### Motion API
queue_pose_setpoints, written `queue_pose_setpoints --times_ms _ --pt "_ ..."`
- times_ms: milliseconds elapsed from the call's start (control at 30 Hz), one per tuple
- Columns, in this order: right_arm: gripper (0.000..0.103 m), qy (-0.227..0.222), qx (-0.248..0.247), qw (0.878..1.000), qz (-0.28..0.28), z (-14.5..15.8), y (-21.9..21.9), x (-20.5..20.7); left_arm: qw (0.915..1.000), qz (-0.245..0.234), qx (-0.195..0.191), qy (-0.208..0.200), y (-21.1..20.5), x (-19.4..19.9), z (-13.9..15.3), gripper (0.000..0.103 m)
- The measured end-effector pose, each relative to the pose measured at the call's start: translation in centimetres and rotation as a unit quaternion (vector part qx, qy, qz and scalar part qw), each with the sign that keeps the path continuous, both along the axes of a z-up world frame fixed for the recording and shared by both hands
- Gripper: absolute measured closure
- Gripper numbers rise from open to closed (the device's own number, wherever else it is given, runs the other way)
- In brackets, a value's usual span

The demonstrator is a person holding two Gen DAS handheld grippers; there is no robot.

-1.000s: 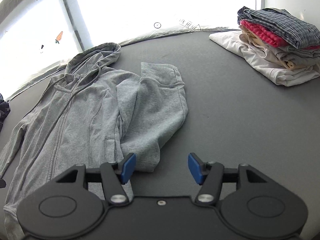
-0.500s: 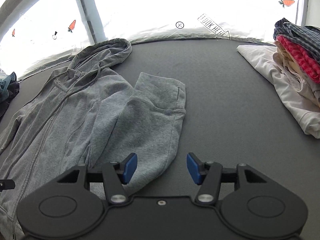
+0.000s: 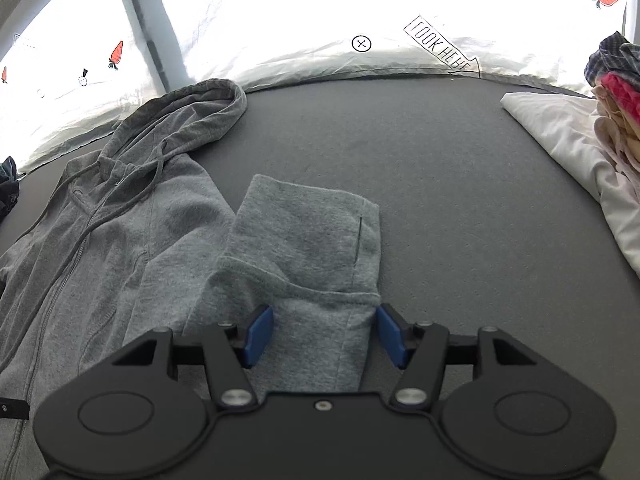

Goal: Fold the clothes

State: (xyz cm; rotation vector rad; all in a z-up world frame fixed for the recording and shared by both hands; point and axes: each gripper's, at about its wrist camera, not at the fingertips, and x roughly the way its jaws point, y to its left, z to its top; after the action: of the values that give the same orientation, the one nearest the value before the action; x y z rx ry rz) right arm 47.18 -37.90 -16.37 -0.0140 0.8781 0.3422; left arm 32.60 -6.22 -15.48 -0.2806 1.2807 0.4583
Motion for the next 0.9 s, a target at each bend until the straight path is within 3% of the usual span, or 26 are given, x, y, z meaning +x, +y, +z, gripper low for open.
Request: queue_pose_setpoints --times_ms 100,167,233,367,467,600,700,800,900 --pt "0.061 -0.020 -0.028 0.999 0.023 0.0 0.2 -0.5 1.0000 -0.002 -0.001 -0.001 0.1 -0.1 0.0 0.000" --pt "0.091 -0.011 -0.016 0.999 0.030 0.3 -0.2 0.0 1.0000 -0.001 0.000 -0.003 0.1 -0.2 0.1 0.000" --pt "0.098 -0.018 -0.008 0.999 0.028 1.1 -0.6 0.2 1.0000 -0.001 0.001 -0.005 0.1 -0.3 0.1 0.000" --pt "0.100 -0.087 -0.009 0.996 0.006 4.1 -1.5 -0.3 0.9998 -0.002 0.008 -0.016 -0.1 -0.8 0.1 0.000" --pt "0.100 -0.160 -0.024 0.986 -0.032 7.7 -3.0 -1.1 0.9996 -0.002 0.013 -0.025 -0.4 -1.3 0.1 0.000" --pt "0.100 -0.260 -0.053 0.959 -0.102 12.6 -5.5 -2.9 0.9993 -0.003 0.017 -0.033 -0.6 -1.7 0.2 0.000" --pt "0.100 -0.297 -0.064 0.941 -0.151 14.6 -7.8 -4.0 0.9991 -0.004 0.019 -0.037 -0.7 -1.8 0.1 0.000" --pt "0.097 -0.250 -0.102 0.946 -0.178 13.3 -9.8 -3.8 0.9991 -0.004 0.020 -0.037 -0.8 -1.5 0.0 0.000" --pt "0.084 -0.158 -0.158 0.955 -0.195 9.8 -10.4 -3.1 0.9991 -0.005 0.020 -0.038 -0.8 -1.3 -0.2 0.000"
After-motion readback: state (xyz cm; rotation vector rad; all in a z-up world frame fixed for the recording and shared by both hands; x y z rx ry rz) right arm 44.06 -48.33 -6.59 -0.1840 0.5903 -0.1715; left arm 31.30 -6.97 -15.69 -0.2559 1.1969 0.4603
